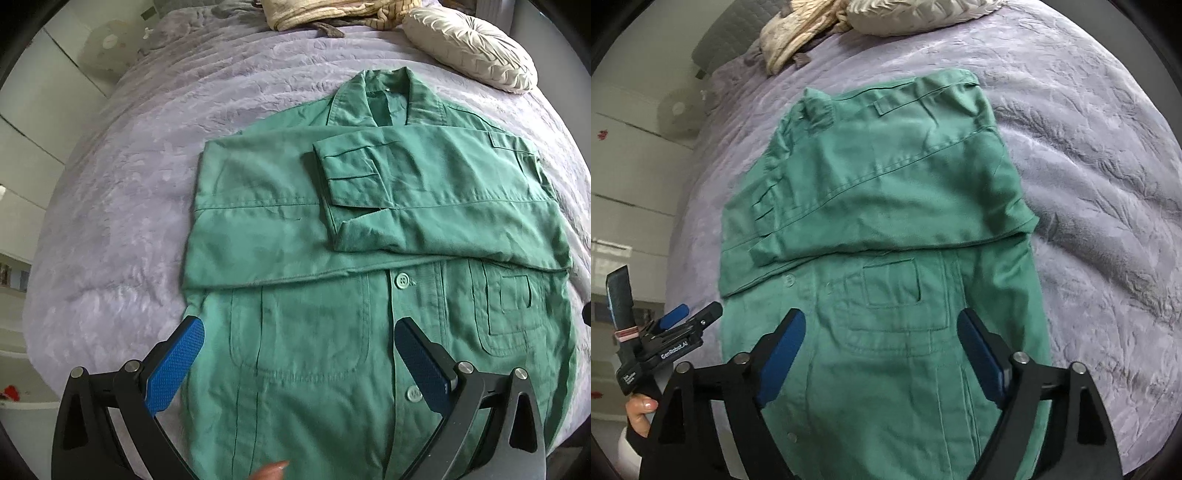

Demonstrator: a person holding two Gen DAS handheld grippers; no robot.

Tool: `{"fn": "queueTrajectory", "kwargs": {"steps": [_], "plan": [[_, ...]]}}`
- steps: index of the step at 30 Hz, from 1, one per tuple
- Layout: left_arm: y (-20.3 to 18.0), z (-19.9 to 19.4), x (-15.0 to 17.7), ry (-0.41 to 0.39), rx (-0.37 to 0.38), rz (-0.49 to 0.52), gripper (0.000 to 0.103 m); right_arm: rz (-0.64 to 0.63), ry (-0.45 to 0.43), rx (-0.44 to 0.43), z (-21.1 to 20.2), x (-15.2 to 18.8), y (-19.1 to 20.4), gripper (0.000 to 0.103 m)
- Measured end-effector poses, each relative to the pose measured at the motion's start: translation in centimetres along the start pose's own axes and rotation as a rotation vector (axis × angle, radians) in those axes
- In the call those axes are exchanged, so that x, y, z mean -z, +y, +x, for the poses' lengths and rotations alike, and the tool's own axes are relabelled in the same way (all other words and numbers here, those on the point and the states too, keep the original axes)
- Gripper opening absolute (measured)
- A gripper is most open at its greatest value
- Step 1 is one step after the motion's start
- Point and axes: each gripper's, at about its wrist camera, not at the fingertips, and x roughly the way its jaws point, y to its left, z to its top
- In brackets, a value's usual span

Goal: Fold large clothes

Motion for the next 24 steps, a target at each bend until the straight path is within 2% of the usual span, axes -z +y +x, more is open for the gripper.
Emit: {"fn": "queueTrajectory", "kwargs": {"steps": [2,7,11,19,24], "plan": [[-0.2,-0.7,0.8,0.005,-0.003,-0.011,0.103,-0.027,0.012,-0.019,-0.3,0.4,0.2,0.103],[-0.6,-2.1,3.2,0.025,-0.004,-0.061,0.103,-0.052,0.082,-0.081,-0.5,1.5,-0.1,0.103],[-0.5,-2.5,4.9,0.050,0.016,-0.089,0.103,-0.028,0.134,-0.084,-0.4,2.8,-0.7,0.103],[0.9,-2.7,8.2,0.059,0.063,-0.044,0.103,0.061,0.128,-0.109,-1.2,5.5,-1.3,0.103],[3.1,-1.6,11.0,0.085,0.096,-0.028,0.103,0.153,0.131,-0.119,-0.3,8.9,-1.0,0.103]]}}
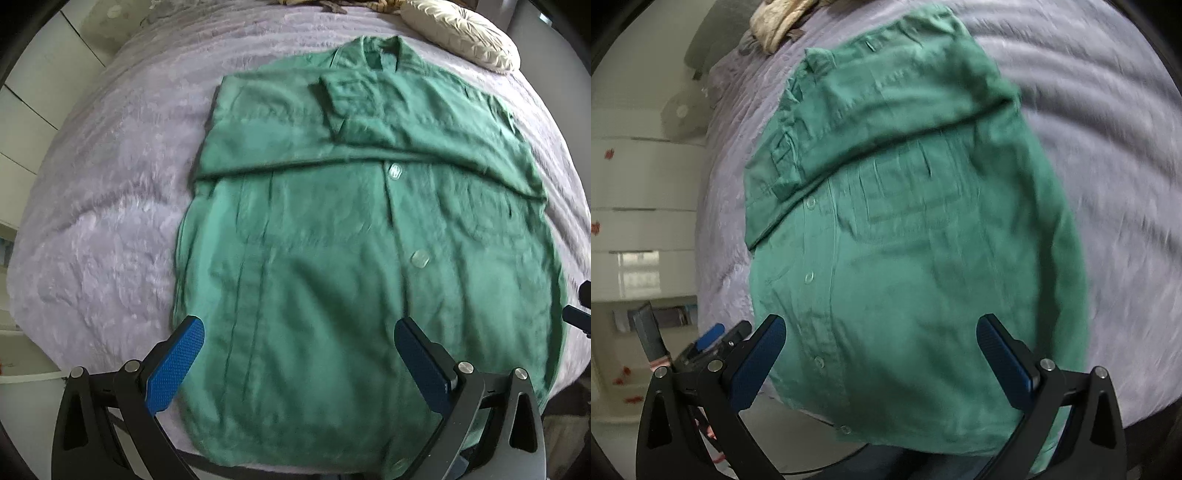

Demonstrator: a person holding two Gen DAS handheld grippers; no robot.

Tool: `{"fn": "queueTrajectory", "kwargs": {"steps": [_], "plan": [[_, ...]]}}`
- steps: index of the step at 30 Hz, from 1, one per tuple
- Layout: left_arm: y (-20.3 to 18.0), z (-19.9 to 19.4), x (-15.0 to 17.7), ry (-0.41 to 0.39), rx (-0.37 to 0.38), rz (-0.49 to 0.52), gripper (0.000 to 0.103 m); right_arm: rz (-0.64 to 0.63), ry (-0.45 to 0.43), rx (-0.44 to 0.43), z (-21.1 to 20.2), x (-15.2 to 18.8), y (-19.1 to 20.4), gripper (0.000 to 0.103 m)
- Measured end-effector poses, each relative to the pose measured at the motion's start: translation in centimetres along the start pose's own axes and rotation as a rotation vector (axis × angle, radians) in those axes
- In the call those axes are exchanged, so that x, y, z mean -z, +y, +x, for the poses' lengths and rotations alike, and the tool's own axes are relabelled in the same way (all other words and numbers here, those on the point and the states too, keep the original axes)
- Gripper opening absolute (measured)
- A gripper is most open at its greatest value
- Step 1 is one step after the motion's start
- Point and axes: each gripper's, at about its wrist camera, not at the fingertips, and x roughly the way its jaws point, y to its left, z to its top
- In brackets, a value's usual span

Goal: Fold large clothes

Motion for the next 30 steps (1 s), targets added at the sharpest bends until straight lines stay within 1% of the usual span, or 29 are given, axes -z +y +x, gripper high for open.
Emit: {"fn": "queueTrajectory", "kwargs": {"steps": [3,5,7,8,9,10,12,14,16,18,20,21,23,25,27,30], "plan": [[1.6,1.0,2.2,0.030,0.000,0.014,0.103,0.041,0.009,-0.008,1.0,2.3,0.0,0.103],[2.9,1.8,3.8,0.060,0.004,0.018,0.103,0.077,0.022,-0.009,1.8,4.5,-0.1,0.103],[4.5,2.3,5.3,0.082,0.029,-0.001,0.103,0.104,0.025,-0.009,2.1,5.8,-0.5,0.103],[5.4,2.5,6.1,0.089,0.042,-0.013,0.103,0.121,0.012,0.000,1.9,6.8,-0.9,0.103],[6.7,2.7,6.9,0.093,0.058,-0.028,0.103,0.128,-0.007,0.011,1.6,7.1,-1.1,0.103],[7.3,2.8,7.4,0.092,0.062,-0.035,0.103,0.142,-0.055,0.032,0.5,7.8,-1.8,0.103],[9.1,3.5,8.5,0.080,0.059,-0.039,0.103,0.170,-0.123,0.064,-1.2,8.4,-3.1,0.103],[10.5,4.8,9.4,0.094,0.057,-0.036,0.103,0.218,-0.199,0.096,-3.2,9.1,-5.3,0.103],[11.3,6.1,9.9,0.129,0.088,-0.054,0.103,0.270,-0.242,0.134,-4.6,9.6,-7.9,0.103],[11.9,7.6,10.4,0.176,0.168,-0.094,0.103,0.318,-0.253,0.145,-5.0,10.2,-10.2,0.103],[12.0,8.3,10.7,0.193,0.202,-0.116,0.103,0.358,-0.258,0.145,-5.1,11.0,-12.0,0.103],[11.9,8.5,10.8,0.194,0.220,-0.124,0.103,0.376,-0.254,0.125,-4.8,11.2,-12.8,0.103],[11.5,9.2,10.9,0.212,0.276,-0.134,0.103,0.428,-0.223,0.031,-3.7,12.0,-14.4,0.103],[10.8,9.5,11.0,0.231,0.318,-0.129,0.103,0.464,-0.189,-0.077,-2.1,12.7,-15.0,0.103],[10.2,9.5,11.0,0.234,0.335,-0.107,0.103,0.480,-0.165,-0.149,-0.8,13.1,-14.6,0.103],[9.1,9.2,10.9,0.233,0.344,-0.073,0.103,0.439,-0.155,-0.270,0.0,13.2,-12.5,0.103]]}}
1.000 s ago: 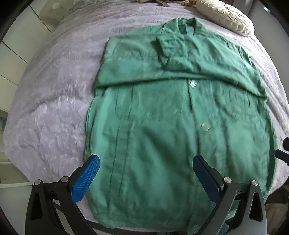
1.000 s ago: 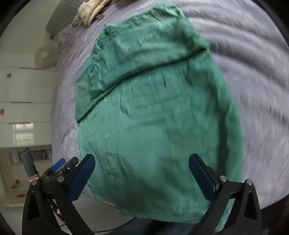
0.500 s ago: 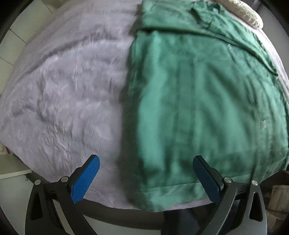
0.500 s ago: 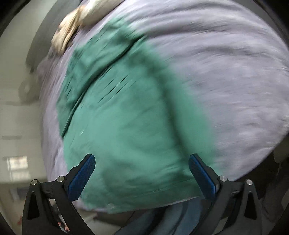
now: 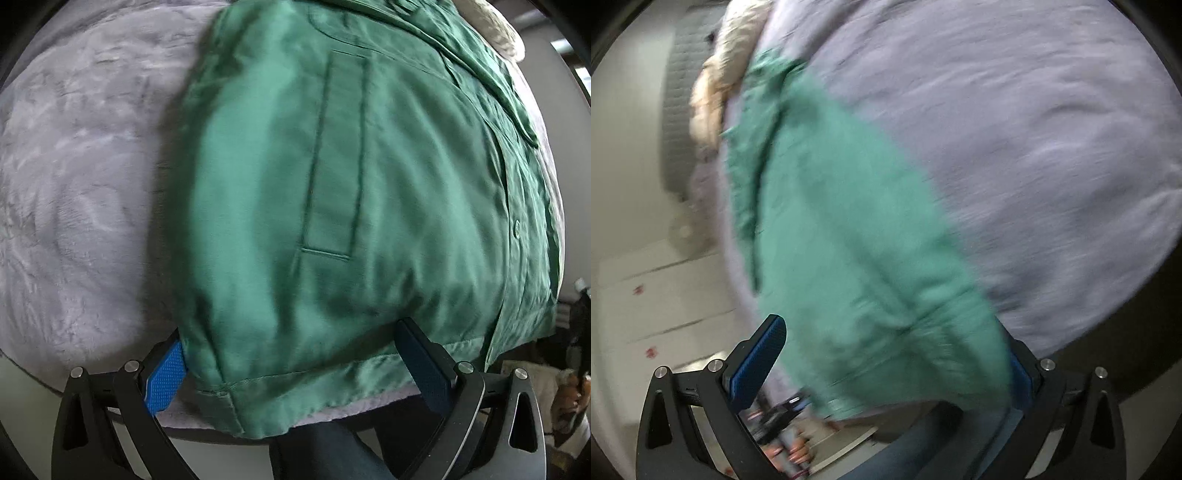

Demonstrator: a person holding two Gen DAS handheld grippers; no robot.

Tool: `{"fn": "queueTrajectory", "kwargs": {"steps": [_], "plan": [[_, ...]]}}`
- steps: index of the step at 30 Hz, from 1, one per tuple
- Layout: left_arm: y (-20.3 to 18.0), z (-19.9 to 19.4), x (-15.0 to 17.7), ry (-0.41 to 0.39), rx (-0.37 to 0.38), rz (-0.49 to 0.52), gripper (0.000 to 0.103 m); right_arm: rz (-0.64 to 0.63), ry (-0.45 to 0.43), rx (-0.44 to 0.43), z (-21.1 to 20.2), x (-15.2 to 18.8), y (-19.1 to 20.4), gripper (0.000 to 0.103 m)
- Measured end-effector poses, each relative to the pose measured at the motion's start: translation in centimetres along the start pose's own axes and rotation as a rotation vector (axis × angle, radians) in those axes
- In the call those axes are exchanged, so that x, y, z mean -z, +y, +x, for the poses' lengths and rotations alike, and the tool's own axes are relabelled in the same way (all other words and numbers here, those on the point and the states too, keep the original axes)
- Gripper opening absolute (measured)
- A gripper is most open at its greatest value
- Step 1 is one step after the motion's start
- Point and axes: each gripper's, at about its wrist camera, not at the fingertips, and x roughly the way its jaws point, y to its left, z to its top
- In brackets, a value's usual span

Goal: Fold large clothes

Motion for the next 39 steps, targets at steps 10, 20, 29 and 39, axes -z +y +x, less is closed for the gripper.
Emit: {"fn": "queueTrajectory", "kwargs": {"steps": [10,20,29,39], "plan": [[0.2,1.6,0.5,0.022,0.021,0.013,0.103,-0.030,0.097,-0.103,2.6,0.5,2.7,0.103],[1.5,-1.3,2.3,-0.019,0.075,0.035,0.031,-0.015,0.071,0.071,2.5,0.9,1.3,0.025],[2.2,-9.8,-0.9,-0.109,0.377,-0.053,0.029,-0.037,0.075,-0.180,0.6,-1.1,5.7,0.010],[0.3,-18.8,-13.6,-0.423,0.388,-0.168,0.029,-0.219,0.106,-0.321,1.7,-12.7,19.4,0.010]]}}
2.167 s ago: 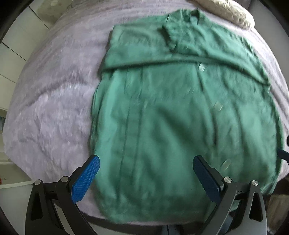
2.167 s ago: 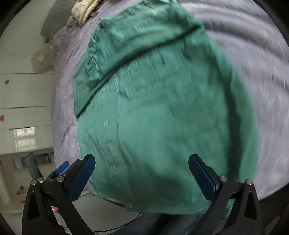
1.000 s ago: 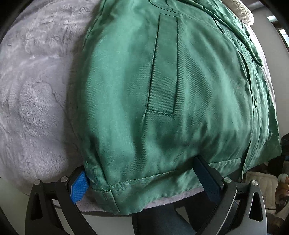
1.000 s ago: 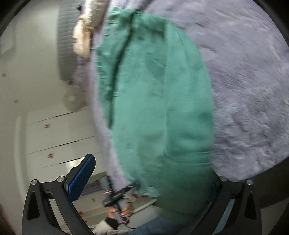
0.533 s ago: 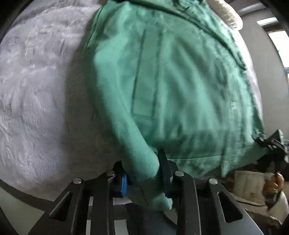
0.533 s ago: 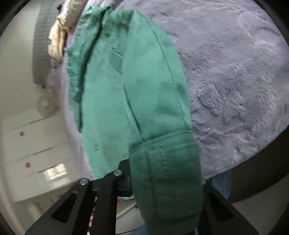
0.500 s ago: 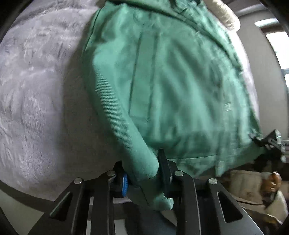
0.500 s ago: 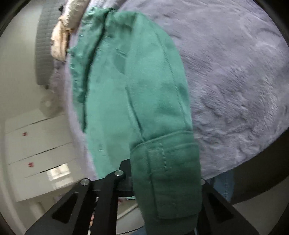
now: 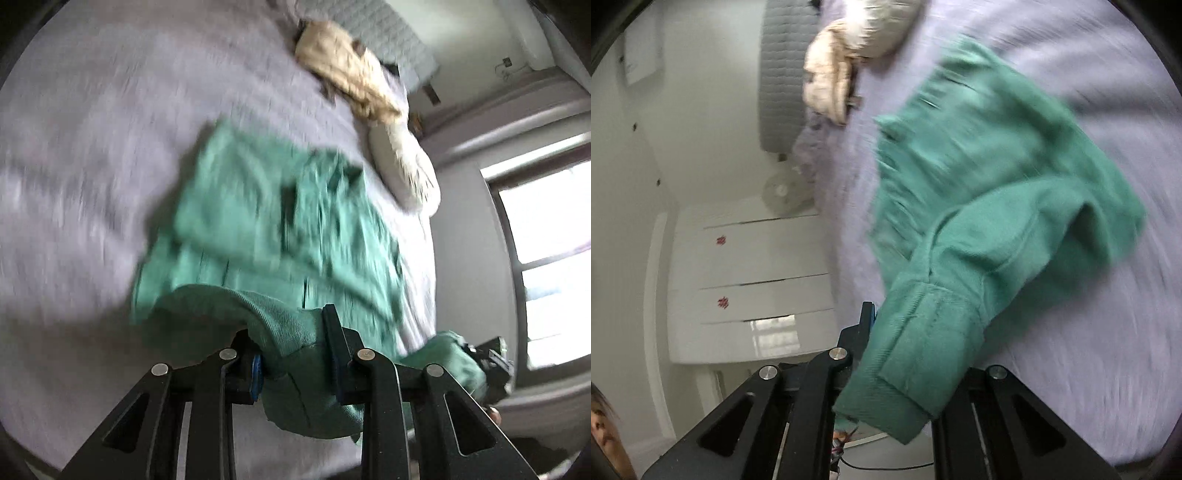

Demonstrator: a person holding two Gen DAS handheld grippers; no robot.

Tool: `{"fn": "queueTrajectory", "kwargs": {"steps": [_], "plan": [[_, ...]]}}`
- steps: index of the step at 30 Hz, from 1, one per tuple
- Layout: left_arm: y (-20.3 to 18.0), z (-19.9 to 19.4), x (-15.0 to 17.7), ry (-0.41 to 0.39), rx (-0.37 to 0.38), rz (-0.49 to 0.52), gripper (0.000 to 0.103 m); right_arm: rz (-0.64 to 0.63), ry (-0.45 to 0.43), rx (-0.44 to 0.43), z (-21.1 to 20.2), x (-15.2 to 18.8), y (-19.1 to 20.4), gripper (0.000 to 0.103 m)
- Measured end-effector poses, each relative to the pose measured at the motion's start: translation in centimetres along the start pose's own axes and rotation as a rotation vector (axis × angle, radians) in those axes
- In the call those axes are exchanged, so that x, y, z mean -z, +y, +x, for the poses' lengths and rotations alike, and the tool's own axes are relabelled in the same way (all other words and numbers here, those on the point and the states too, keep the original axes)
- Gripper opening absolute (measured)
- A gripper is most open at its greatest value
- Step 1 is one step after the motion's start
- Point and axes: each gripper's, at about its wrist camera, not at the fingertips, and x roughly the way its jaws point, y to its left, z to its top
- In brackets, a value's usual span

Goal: Fold large clothes

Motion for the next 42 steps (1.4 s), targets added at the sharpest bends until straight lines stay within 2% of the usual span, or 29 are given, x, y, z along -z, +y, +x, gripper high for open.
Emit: {"fn": "queueTrajectory", "kwargs": {"steps": [5,7,11,15,19,23,24,25,26,27,28,31,32,35,38,40,41,42], "plan": [[-1.8,4.1,-7.0,-0.089,-0.076,0.022,0.029,-0.060,0.004,0.023,3.7,-8.5,2.9,0.010],[-1.7,6.4,-8.8,-0.096,-0.117,0.027,0.029,-0.070,0.009,0.075,5.5,-11.4,2.9,0.010],[0.1,12.1,-12.1,-0.058,-0.218,0.032,0.029,-0.048,0.007,0.210,10.5,-16.2,0.8,0.011],[2.4,17.1,-13.3,0.039,-0.290,0.055,0.030,0.000,-0.015,0.297,14.0,-18.5,-1.8,0.011],[2.6,17.9,-13.9,0.093,-0.309,0.071,0.034,0.069,-0.051,0.286,14.7,-19.3,-3.8,0.014],[1.7,16.7,-14.0,0.093,-0.299,0.115,0.035,0.087,-0.040,0.308,14.7,-19.8,-3.6,0.016],[1.4,16.3,-13.9,0.090,-0.300,0.131,0.041,0.082,-0.037,0.323,14.6,-19.9,-3.2,0.019],[1.3,16.1,-13.9,0.087,-0.301,0.137,0.047,0.065,-0.043,0.332,14.3,-20.0,-2.7,0.032],[1.0,15.9,-13.9,0.083,-0.301,0.146,0.068,0.040,-0.054,0.343,13.9,-20.0,-2.2,0.058],[0.6,15.3,-14.0,0.058,-0.321,0.162,0.085,0.009,-0.066,0.352,13.5,-20.0,-1.5,0.071],[0.2,14.6,-14.0,0.026,-0.343,0.174,0.086,-0.034,-0.085,0.363,12.9,-20.0,-0.6,0.080],[0.2,13.6,-14.9,-0.016,-0.365,0.179,0.086,-0.152,-0.120,0.457,11.3,-20.3,1.6,0.080],[0.4,13.8,-15.2,-0.022,-0.387,0.177,0.086,-0.198,-0.126,0.532,10.9,-20.5,2.1,0.080],[1.7,15.9,-15.7,0.019,-0.452,0.168,0.086,-0.253,-0.107,0.661,10.9,-20.9,1.8,0.080],[3.2,19.1,-15.5,0.064,-0.535,0.161,0.086,-0.273,-0.083,0.703,11.9,-21.2,0.6,0.080],[3.5,20.3,-15.0,0.071,-0.561,0.154,0.086,-0.306,-0.058,0.780,13.3,-21.5,-0.2,0.079],[3.4,20.7,-14.7,0.067,-0.564,0.150,0.086,-0.314,-0.043,0.821,14.1,-21.6,-0.6,0.070],[3.2,21.0,-14.4,0.053,-0.574,0.152,0.086,-0.324,-0.032,0.855,14.7,-21.6,-0.8,0.050]]}}
